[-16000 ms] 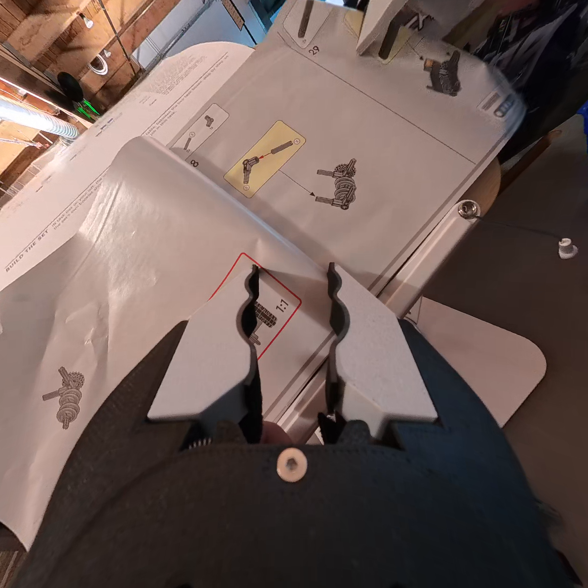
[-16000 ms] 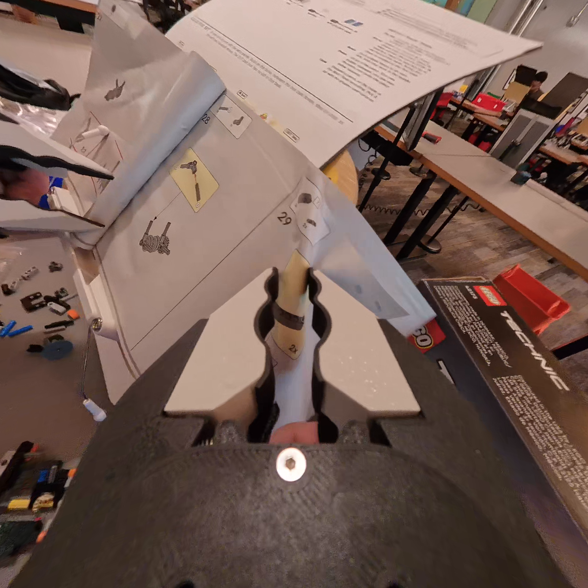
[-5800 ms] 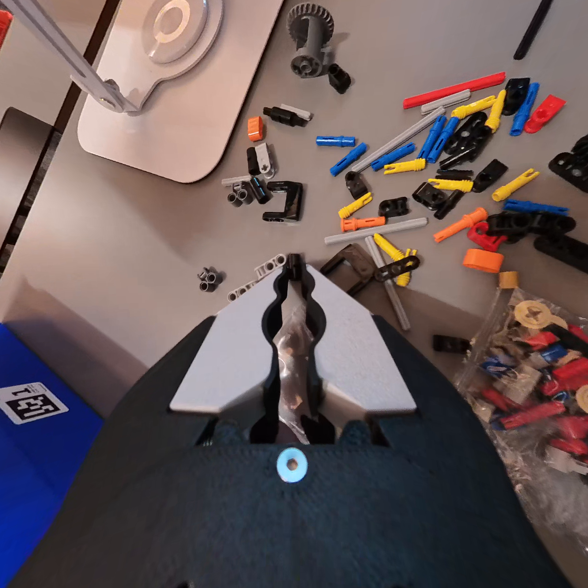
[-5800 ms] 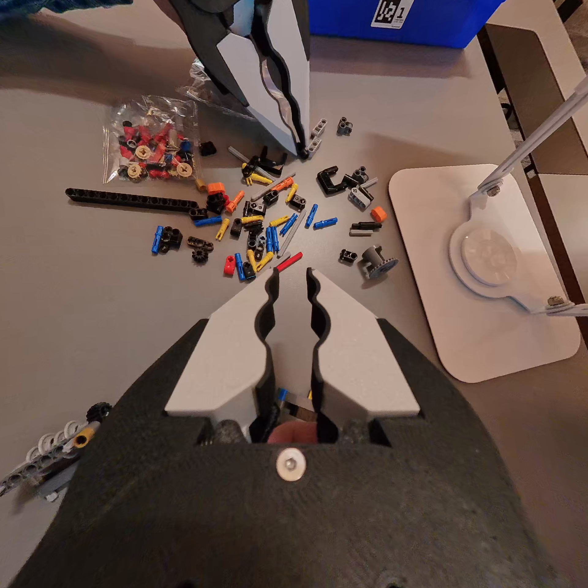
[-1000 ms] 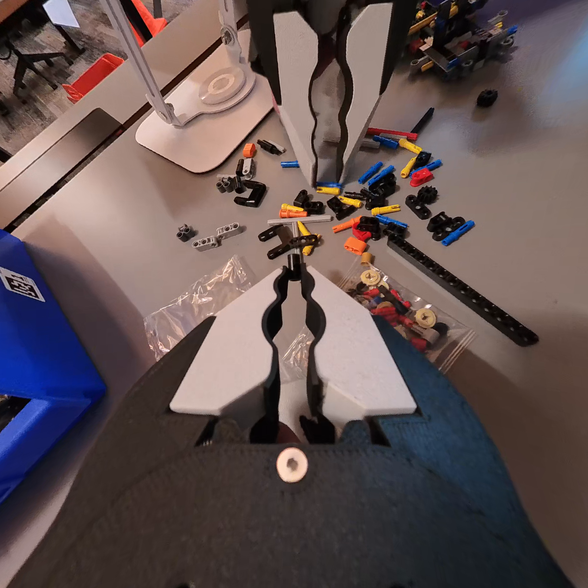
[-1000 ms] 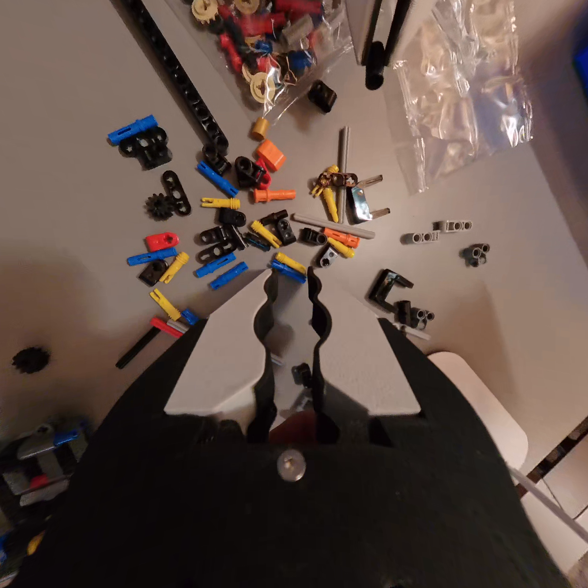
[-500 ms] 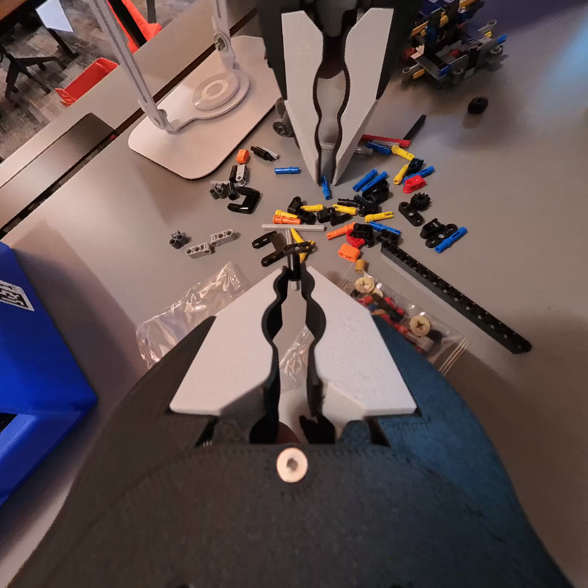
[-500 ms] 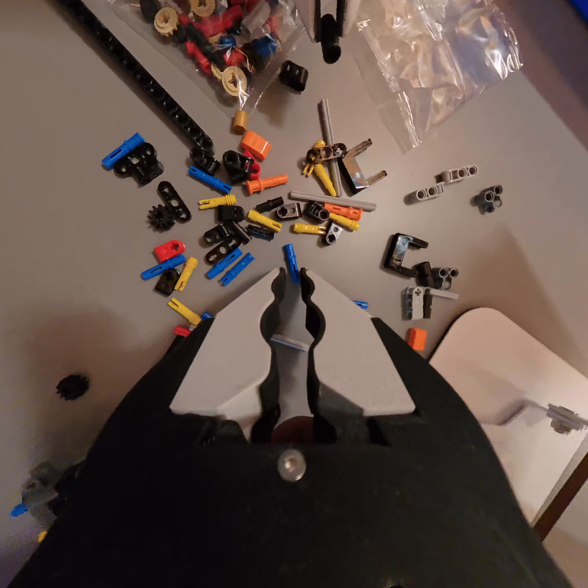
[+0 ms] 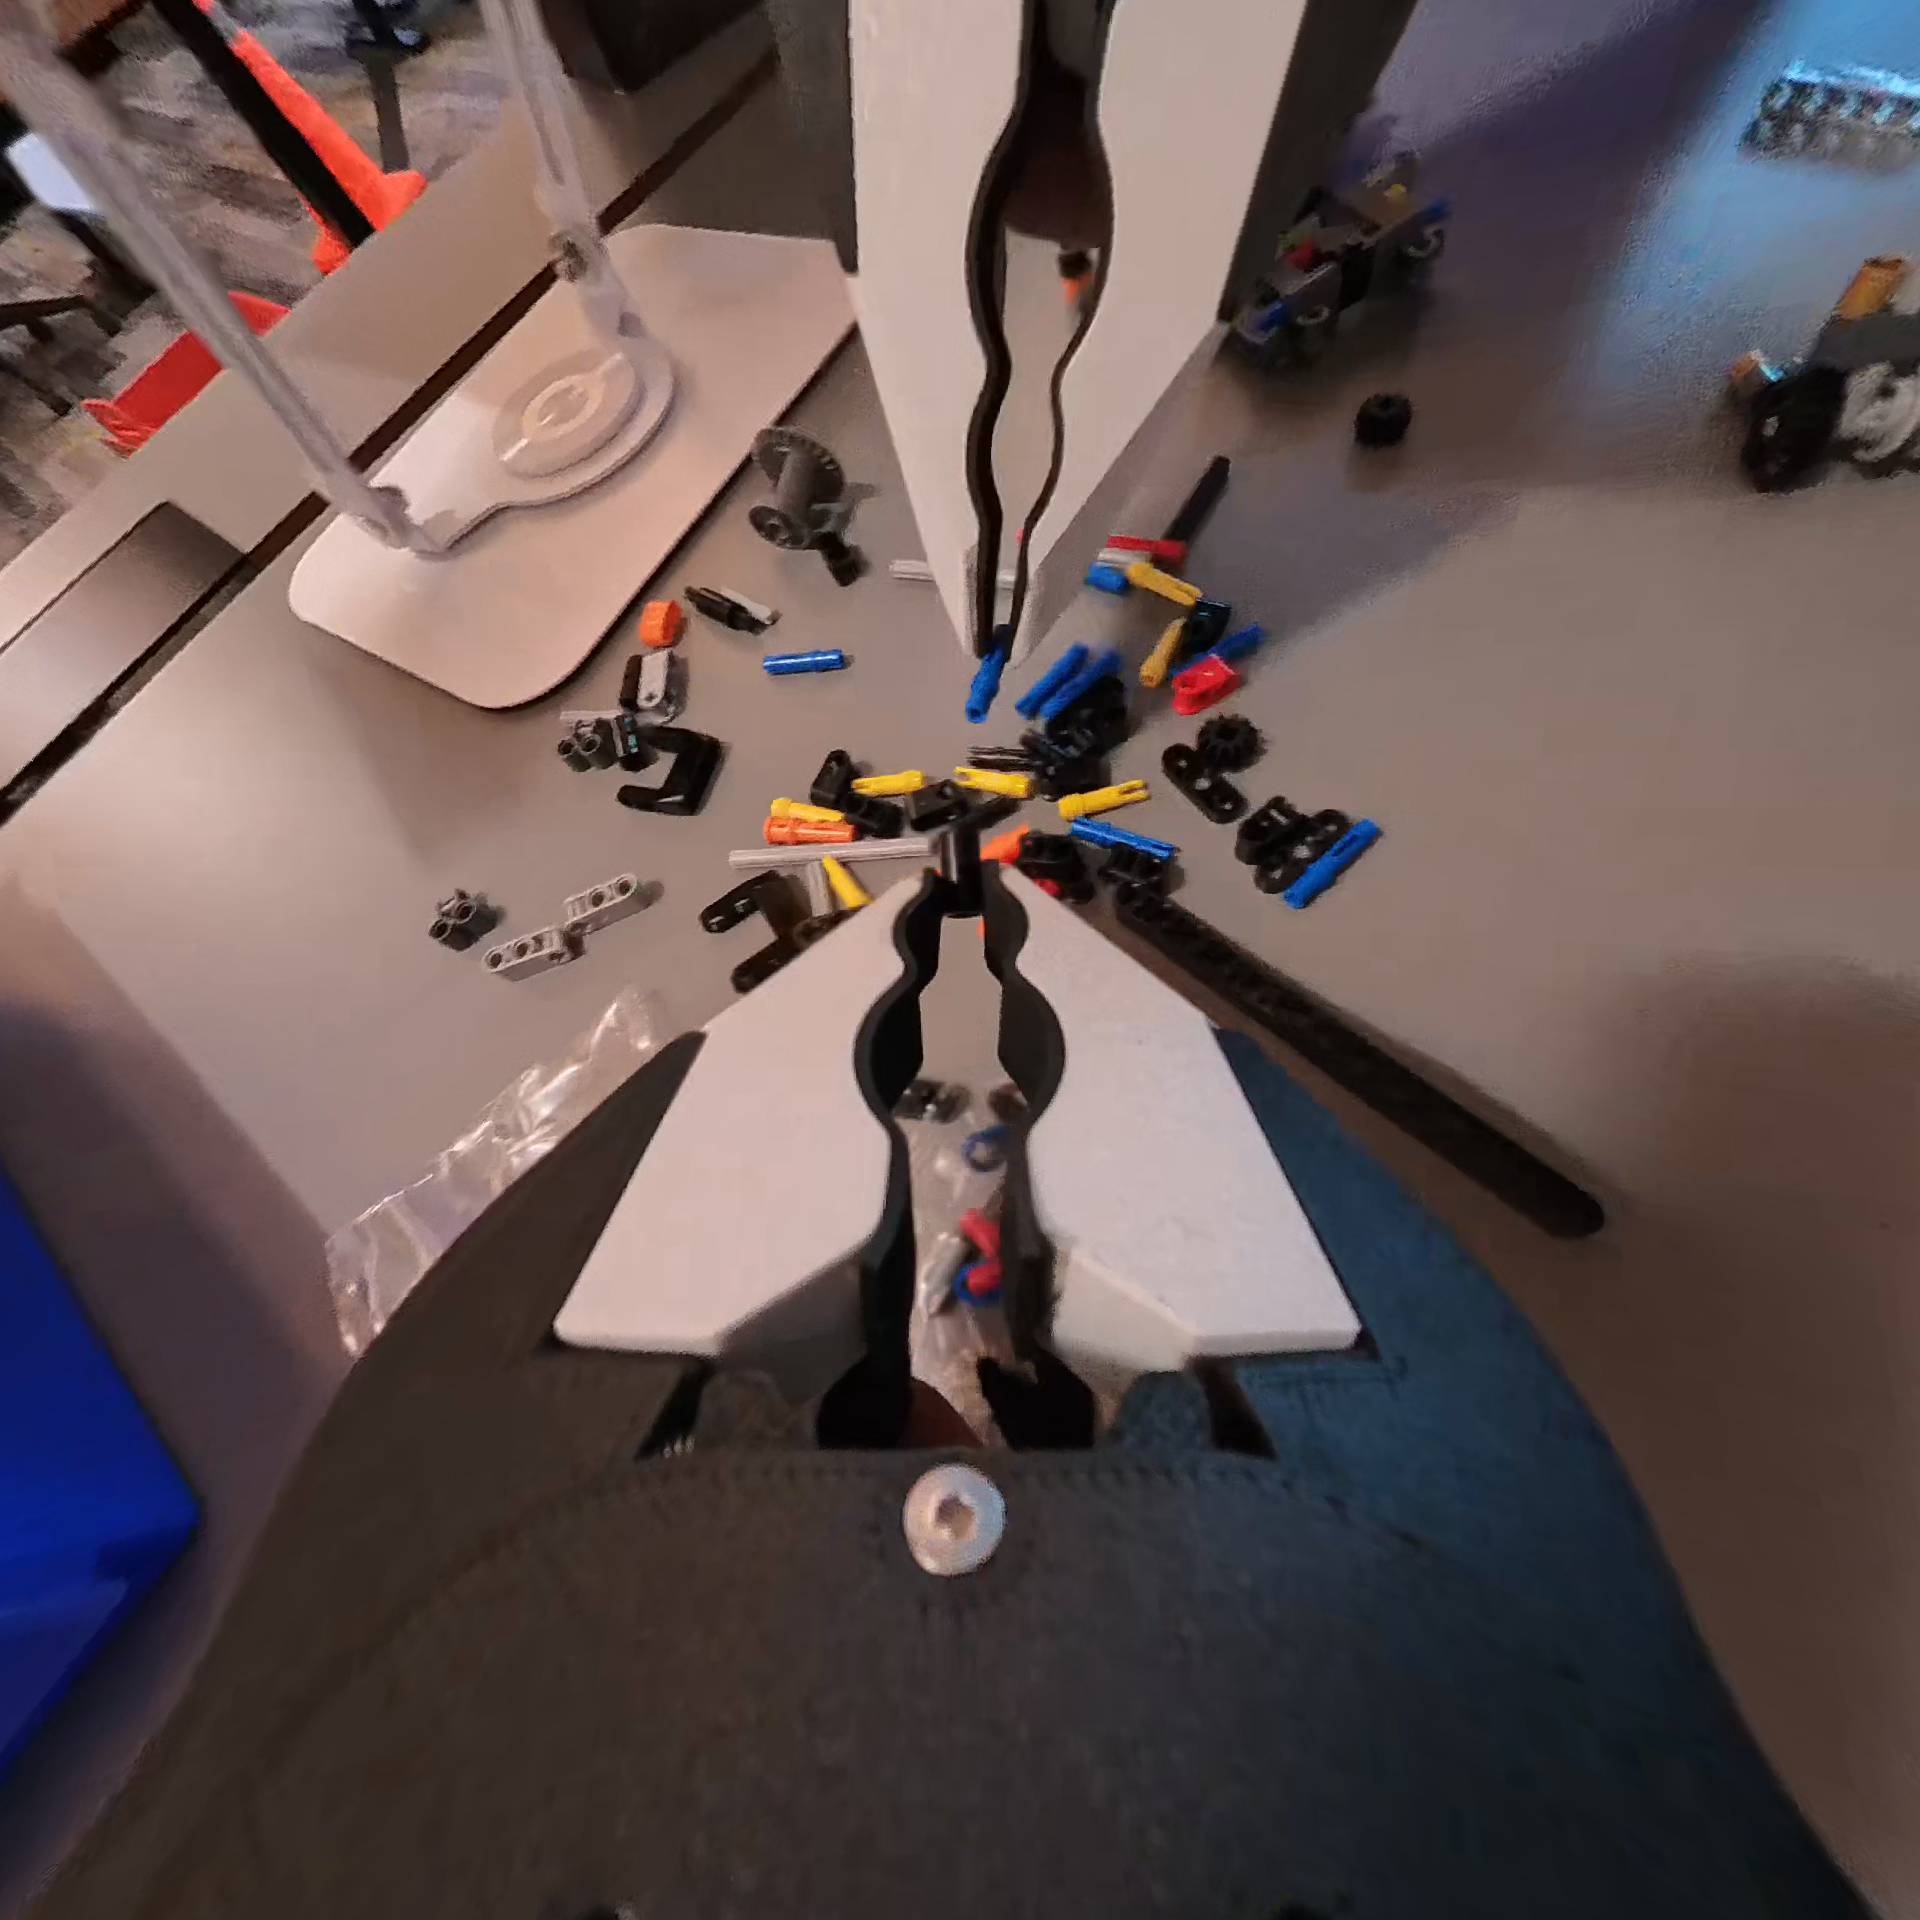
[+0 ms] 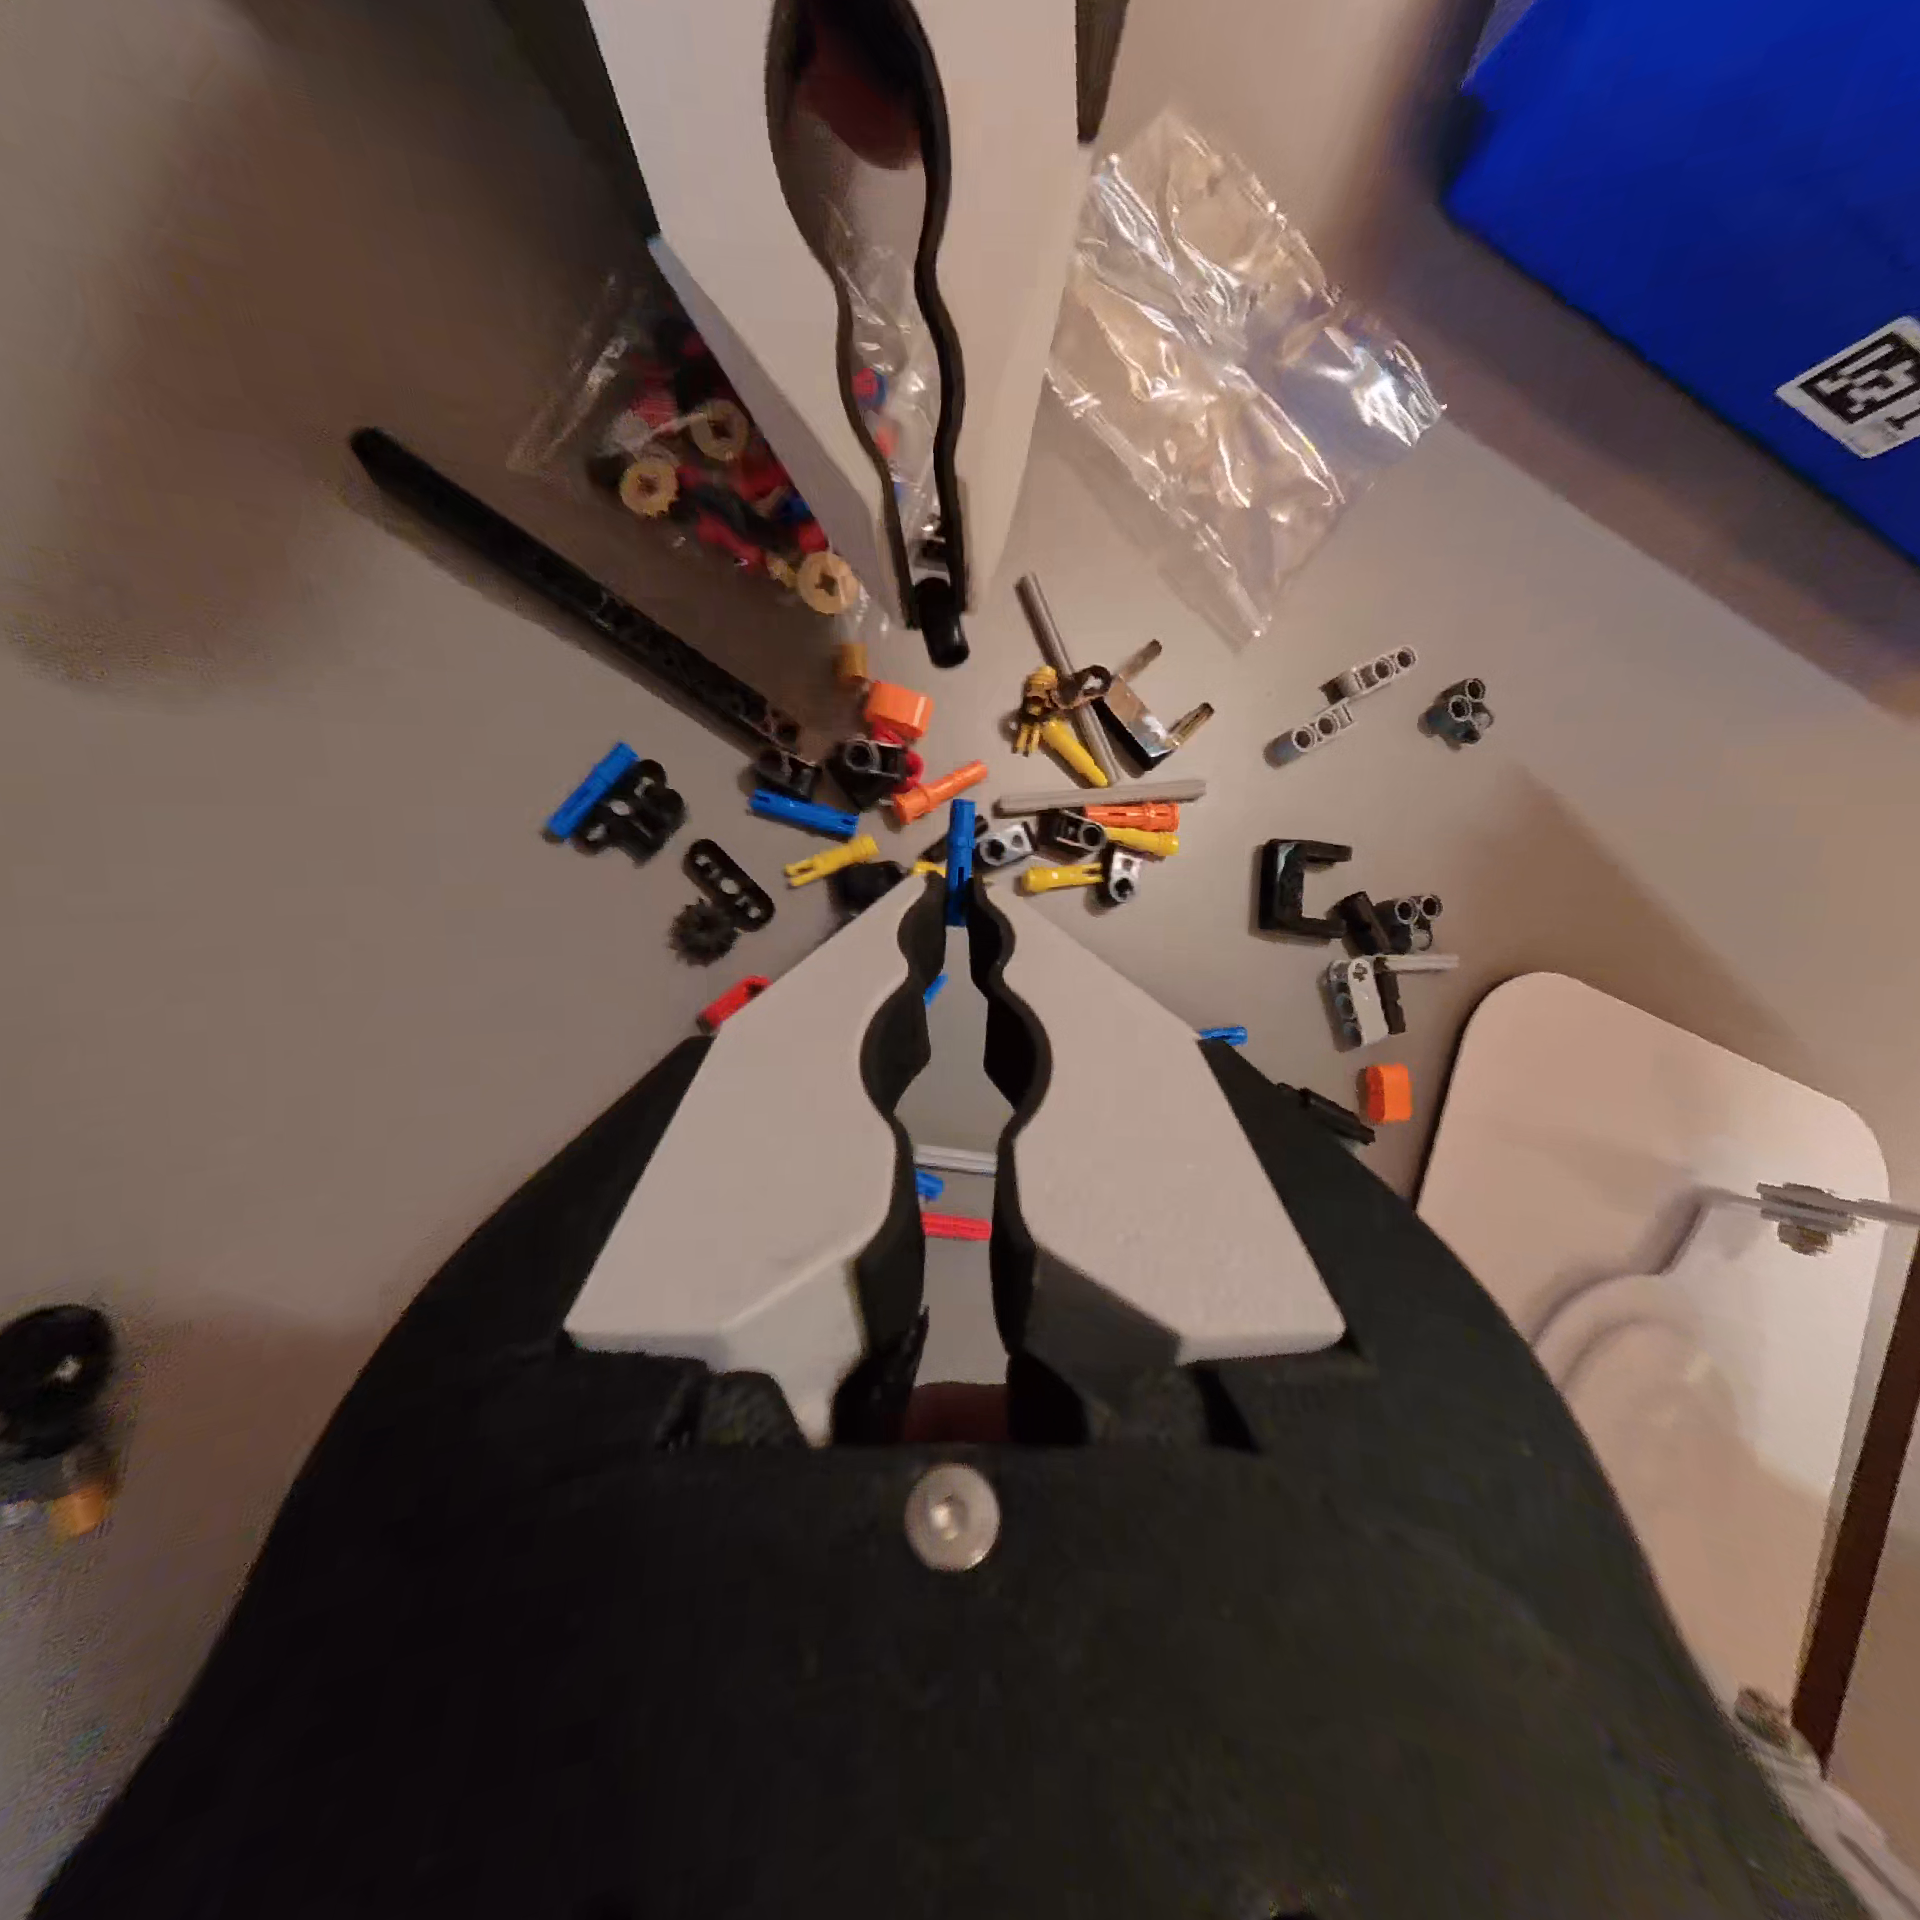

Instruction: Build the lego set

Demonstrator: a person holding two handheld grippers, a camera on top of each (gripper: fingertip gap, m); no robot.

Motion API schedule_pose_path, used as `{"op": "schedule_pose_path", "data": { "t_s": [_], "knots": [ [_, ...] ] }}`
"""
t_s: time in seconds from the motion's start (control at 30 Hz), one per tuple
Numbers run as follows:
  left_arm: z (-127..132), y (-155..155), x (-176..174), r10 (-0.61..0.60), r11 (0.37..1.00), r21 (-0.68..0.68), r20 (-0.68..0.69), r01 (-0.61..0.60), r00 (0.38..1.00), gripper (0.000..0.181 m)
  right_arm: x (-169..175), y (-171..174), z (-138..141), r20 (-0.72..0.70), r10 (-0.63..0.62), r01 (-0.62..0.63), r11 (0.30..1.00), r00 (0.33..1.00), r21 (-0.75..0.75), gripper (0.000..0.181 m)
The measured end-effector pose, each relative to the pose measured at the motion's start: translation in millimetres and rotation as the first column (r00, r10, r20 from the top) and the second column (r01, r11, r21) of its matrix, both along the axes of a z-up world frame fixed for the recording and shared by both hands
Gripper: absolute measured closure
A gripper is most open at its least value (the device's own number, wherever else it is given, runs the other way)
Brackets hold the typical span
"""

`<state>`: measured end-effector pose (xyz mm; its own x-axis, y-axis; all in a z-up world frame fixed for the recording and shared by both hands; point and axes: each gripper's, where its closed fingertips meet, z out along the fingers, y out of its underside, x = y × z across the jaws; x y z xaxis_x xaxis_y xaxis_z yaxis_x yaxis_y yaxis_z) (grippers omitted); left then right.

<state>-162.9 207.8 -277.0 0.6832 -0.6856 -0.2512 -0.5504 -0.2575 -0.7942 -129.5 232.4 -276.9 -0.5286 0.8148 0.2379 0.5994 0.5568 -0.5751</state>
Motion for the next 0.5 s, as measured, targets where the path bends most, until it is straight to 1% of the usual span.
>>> {"op": "schedule_pose_path", "data": {
  "t_s": [0.1,0.23,0.33,0.5],
  "knots": [
    [-5,-7,16,-0.051,0.999,-0.018,-0.044,0.050,0.998,0.176,9,-18,-2,-0.006,-0.005,0.005,1.000,1.000,-0.013,0.181],
    [-16,-19,43,-0.116,0.992,-0.058,-0.100,0.110,0.988,0.176,24,-38,-15,0.005,-0.034,0.034,0.999,0.999,-0.032,0.181],
    [-24,-23,54,-0.151,0.988,-0.064,-0.145,0.143,0.978,0.176,33,-41,-21,-0.007,-0.063,0.063,0.998,0.998,-0.017,0.181],
    [-22,-26,62,-0.160,0.987,-0.058,-0.133,0.153,0.978,0.176,41,-45,-20,-0.045,-0.096,0.095,0.995,0.994,-0.017,0.181]
  ]
}}
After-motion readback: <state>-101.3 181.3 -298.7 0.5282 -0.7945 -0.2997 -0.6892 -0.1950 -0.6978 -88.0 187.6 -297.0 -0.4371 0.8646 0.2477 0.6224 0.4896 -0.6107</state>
